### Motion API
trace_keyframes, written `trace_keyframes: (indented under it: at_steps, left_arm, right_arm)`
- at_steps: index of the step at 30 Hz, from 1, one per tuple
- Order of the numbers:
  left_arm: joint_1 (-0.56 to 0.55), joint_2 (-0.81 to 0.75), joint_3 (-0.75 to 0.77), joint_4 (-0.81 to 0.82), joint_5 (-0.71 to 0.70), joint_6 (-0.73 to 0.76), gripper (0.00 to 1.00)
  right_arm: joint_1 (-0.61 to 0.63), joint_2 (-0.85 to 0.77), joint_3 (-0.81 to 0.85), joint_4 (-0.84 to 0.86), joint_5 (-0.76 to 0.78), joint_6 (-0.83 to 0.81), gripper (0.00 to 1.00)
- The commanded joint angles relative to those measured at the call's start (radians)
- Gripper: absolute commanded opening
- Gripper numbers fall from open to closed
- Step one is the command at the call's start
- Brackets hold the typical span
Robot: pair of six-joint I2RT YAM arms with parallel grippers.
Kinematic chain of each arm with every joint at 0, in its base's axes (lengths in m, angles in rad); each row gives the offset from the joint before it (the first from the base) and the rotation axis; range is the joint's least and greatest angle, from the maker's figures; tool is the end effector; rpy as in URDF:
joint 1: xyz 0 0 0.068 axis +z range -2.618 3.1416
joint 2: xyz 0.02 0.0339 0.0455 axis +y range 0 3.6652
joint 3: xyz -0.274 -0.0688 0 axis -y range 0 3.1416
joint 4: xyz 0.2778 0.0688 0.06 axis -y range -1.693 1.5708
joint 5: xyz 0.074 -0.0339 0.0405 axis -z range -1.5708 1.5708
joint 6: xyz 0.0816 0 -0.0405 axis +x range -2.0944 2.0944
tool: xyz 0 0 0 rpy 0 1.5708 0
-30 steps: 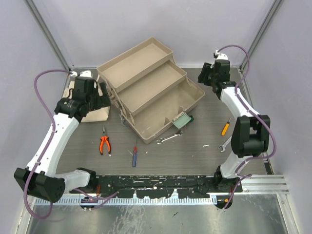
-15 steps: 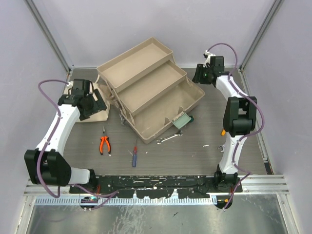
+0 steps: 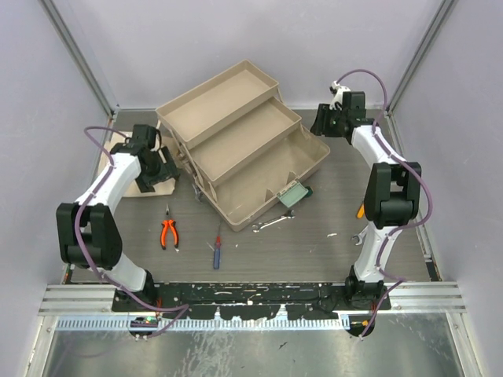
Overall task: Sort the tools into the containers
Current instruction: Adjust the storage box at the center of the board.
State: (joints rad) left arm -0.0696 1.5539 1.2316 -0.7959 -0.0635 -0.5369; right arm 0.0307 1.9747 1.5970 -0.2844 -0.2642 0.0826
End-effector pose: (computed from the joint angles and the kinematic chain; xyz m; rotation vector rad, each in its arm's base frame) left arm 0.3653 -0.0203 0.2166 -0.6418 2.6116 -0.1034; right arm 0.5276 0.0375 0.2249 -0.0866 2.2278 0.3567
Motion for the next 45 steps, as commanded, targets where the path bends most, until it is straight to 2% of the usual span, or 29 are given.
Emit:
trace_keyframes:
  at_steps: [1,5,9,15,21,23,32,37,41,45]
  left_arm:
    - [0.005,0.042,0.078,0.023,-0.005,-0.022,0.81]
    - [0.005,0.092,0.118,0.02,-0.005,-0.04,0.8]
    - [0.005,0.147,0.178,0.014,0.001,-0.047,0.8]
    - [0.005,0.242,0.268,0.001,0.026,-0.048,0.79]
    - [-0.016,0.318,0.353,-0.015,0.05,-0.041,0.79]
    - [-0.035,0.343,0.387,-0.023,0.052,-0.039,0.79]
    - [-0.092,0.492,0.625,-0.091,0.052,-0.038,0.79]
    - [-0.1,0.577,0.763,-0.124,0.068,-0.023,0.8]
    - [-0.098,0.604,0.837,-0.175,0.051,-0.002,0.81]
    - [-0.077,0.528,0.77,-0.13,0.041,-0.001,0.85]
  right_arm:
    - [0.002,-0.067,-0.008,0.052,-0.085,-0.026,0.54]
    - [0.002,-0.014,0.022,0.01,-0.119,-0.034,0.54]
    - [0.002,0.027,0.044,-0.018,-0.078,-0.024,0.51]
    - [0.002,0.019,0.022,-0.02,0.005,0.013,0.34]
    - [0.0,-0.038,-0.046,-0.019,0.128,0.082,0.22]
    - [-0.002,-0.061,-0.083,-0.009,0.148,0.117,0.21]
    - [-0.002,-0.163,-0.248,0.026,0.182,0.22,0.23]
    - [-0.002,-0.195,-0.264,0.039,0.197,0.22,0.28]
    - [-0.003,-0.257,-0.262,0.035,0.249,0.224,0.42]
    - [-0.003,-0.365,-0.316,0.062,0.334,0.24,0.6]
